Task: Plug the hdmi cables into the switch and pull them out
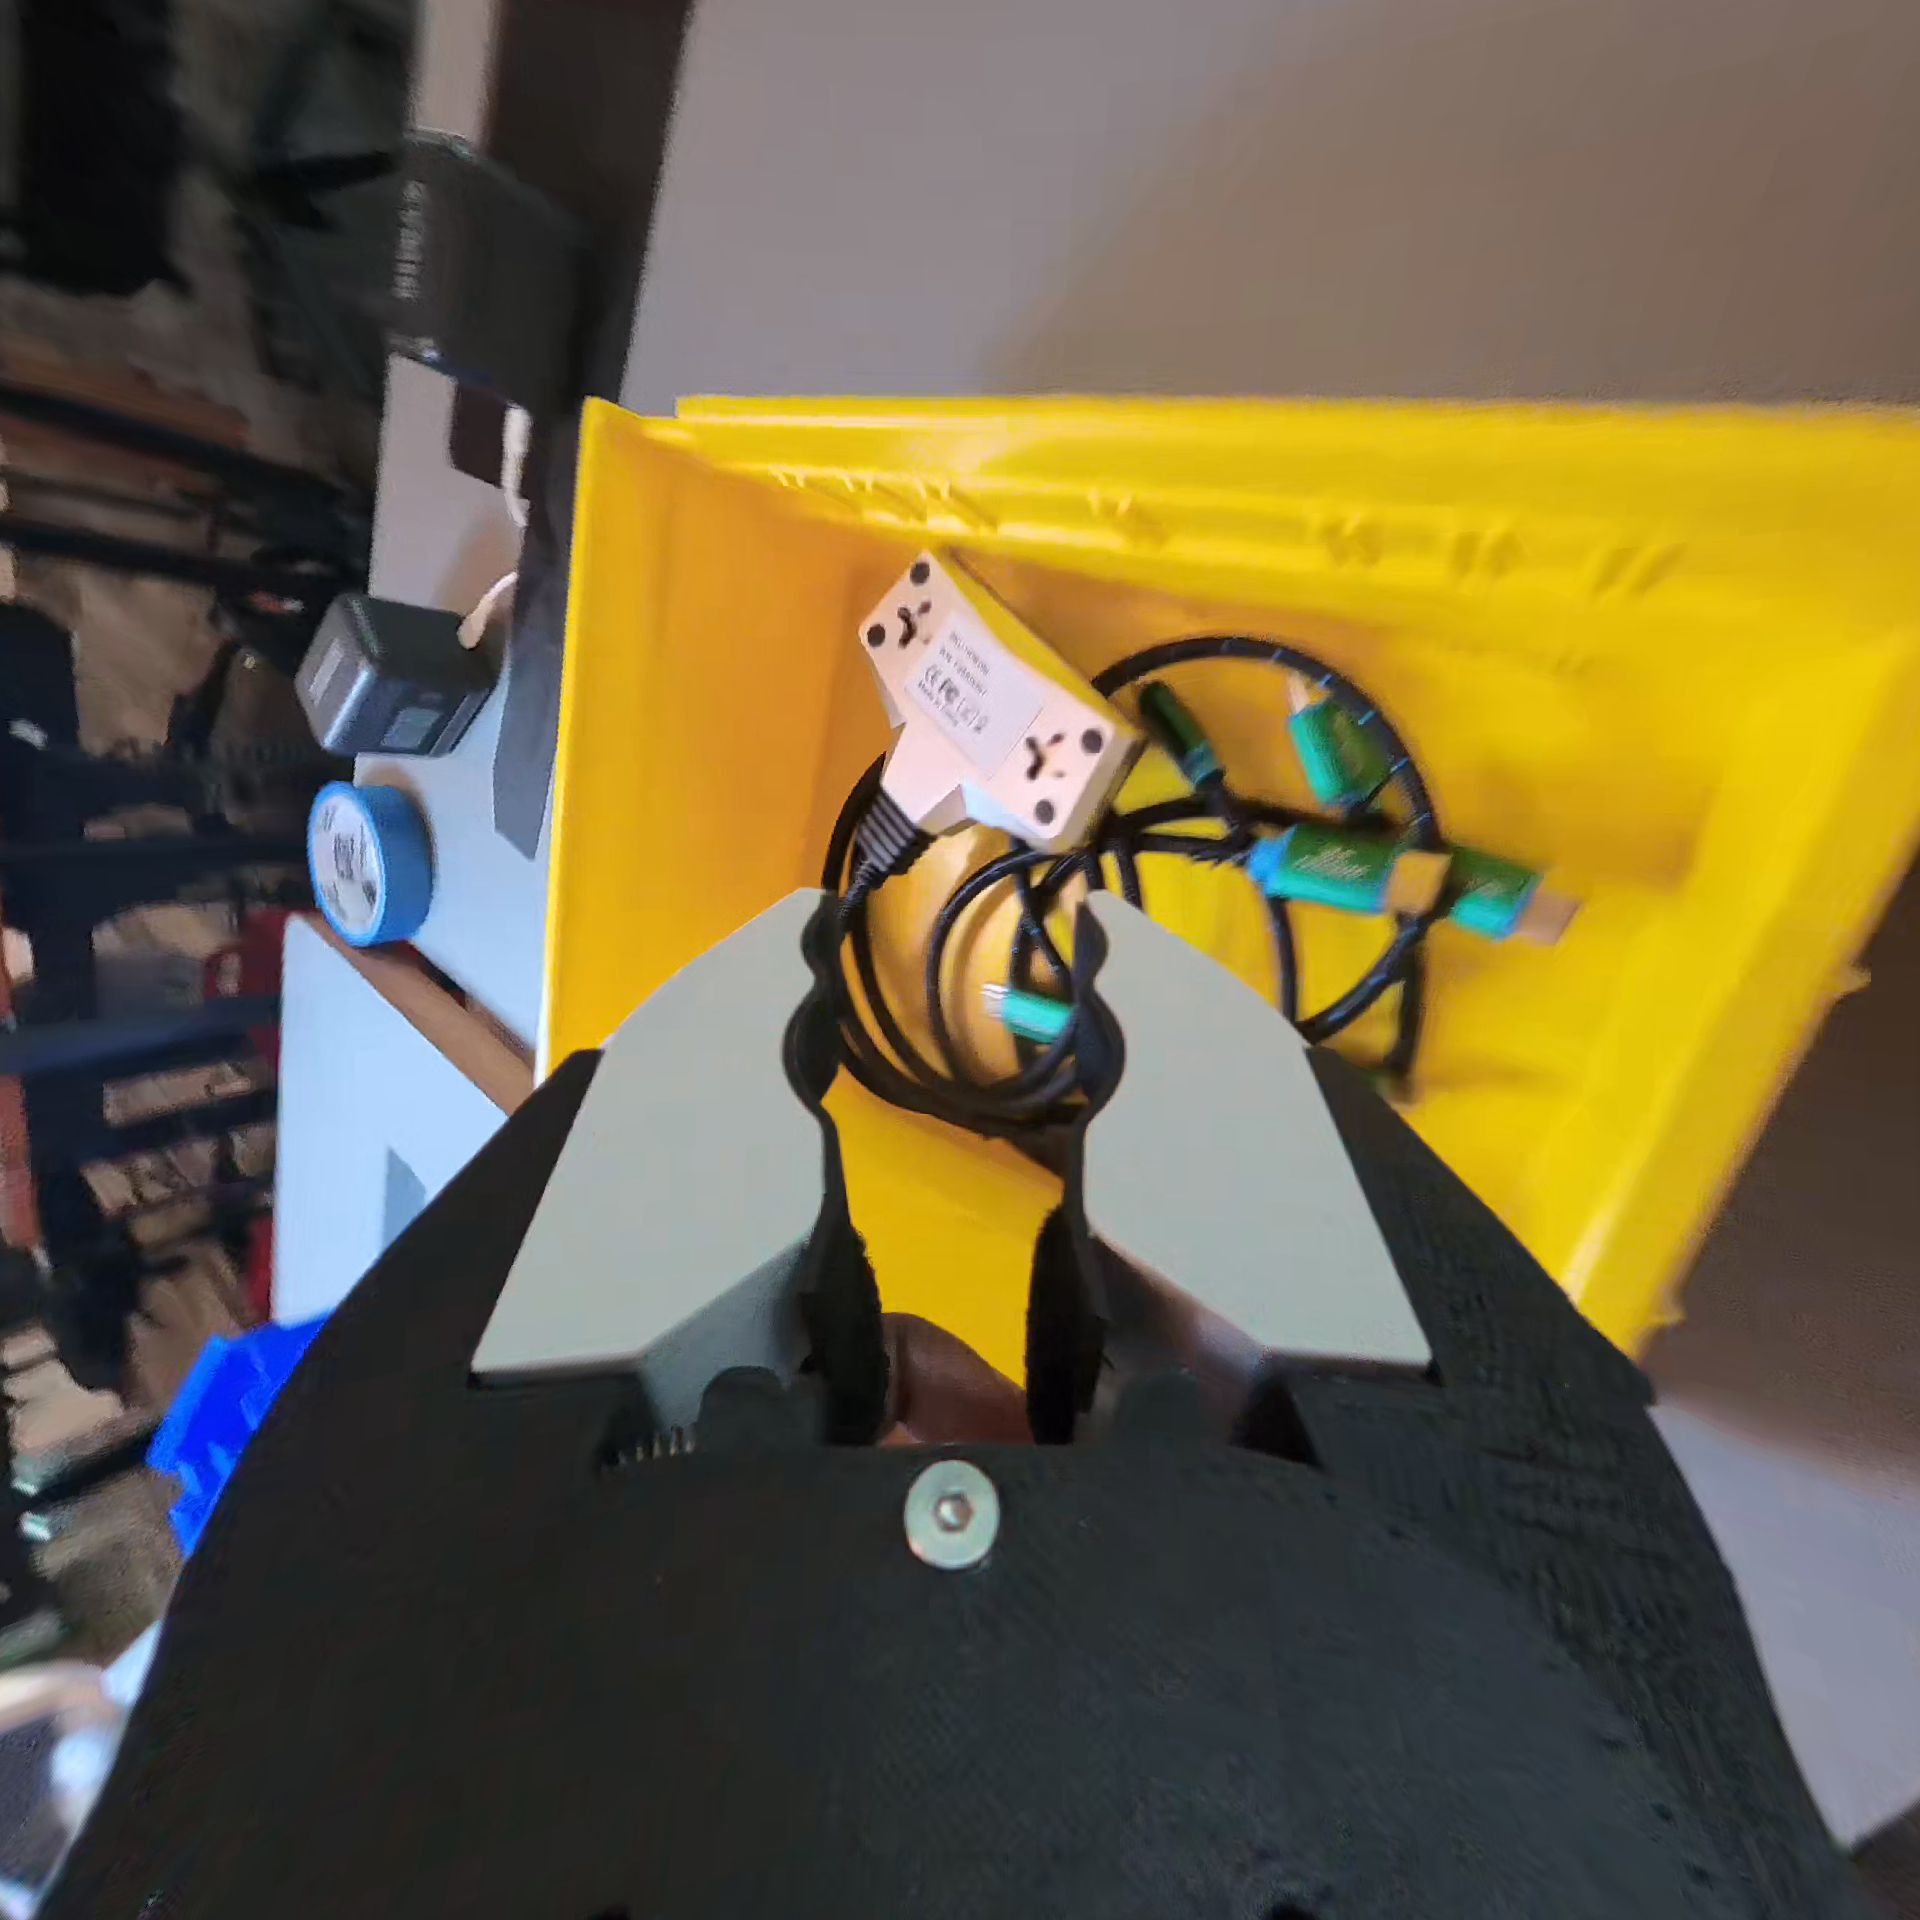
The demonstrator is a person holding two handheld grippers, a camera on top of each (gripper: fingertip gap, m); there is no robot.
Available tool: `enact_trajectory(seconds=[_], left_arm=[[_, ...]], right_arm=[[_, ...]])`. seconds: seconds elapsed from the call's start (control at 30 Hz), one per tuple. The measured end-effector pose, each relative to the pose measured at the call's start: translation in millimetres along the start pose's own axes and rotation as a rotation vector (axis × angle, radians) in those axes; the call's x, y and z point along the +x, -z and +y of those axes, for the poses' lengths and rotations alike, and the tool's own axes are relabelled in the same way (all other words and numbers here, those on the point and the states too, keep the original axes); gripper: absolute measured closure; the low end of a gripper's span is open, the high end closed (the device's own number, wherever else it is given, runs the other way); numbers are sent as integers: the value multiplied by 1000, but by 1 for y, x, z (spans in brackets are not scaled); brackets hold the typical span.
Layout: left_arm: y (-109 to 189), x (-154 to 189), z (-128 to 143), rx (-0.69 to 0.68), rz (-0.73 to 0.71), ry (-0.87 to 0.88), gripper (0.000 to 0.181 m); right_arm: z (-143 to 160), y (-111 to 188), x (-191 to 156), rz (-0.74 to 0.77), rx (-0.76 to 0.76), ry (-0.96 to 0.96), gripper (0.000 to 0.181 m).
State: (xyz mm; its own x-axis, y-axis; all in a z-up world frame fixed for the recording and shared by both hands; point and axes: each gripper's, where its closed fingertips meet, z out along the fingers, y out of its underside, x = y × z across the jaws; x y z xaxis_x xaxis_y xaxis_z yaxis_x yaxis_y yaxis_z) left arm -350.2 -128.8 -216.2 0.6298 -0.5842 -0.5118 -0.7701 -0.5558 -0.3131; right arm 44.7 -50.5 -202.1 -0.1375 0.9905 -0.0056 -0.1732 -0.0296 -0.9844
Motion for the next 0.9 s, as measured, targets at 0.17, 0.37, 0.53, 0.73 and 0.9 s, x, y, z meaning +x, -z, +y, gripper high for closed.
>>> enact_trajectory(seconds=[0.17, 0.37, 0.53, 0.73, 0.9], left_arm=[[-54, -20, 4, 25, 184, -84, 144], [-94, -19, 34, -90, 323, -245, 137], [-116, -17, 46, -159, 341, -281, 137], [-114, -20, 46, -187, 269, -278, 156], [-56, -53, 19, 31, 24, -91, 157]], right_arm=[[10, -2, -3, -4, -56, 50, 111], [13, 0, 0, 6, -65, 35, 114], [13, 0, 2, 5, -60, 28, 117], [16, 0, 2, 3, -74, 30, 118], [17, -2, -2, -13, -84, 33, 118]])
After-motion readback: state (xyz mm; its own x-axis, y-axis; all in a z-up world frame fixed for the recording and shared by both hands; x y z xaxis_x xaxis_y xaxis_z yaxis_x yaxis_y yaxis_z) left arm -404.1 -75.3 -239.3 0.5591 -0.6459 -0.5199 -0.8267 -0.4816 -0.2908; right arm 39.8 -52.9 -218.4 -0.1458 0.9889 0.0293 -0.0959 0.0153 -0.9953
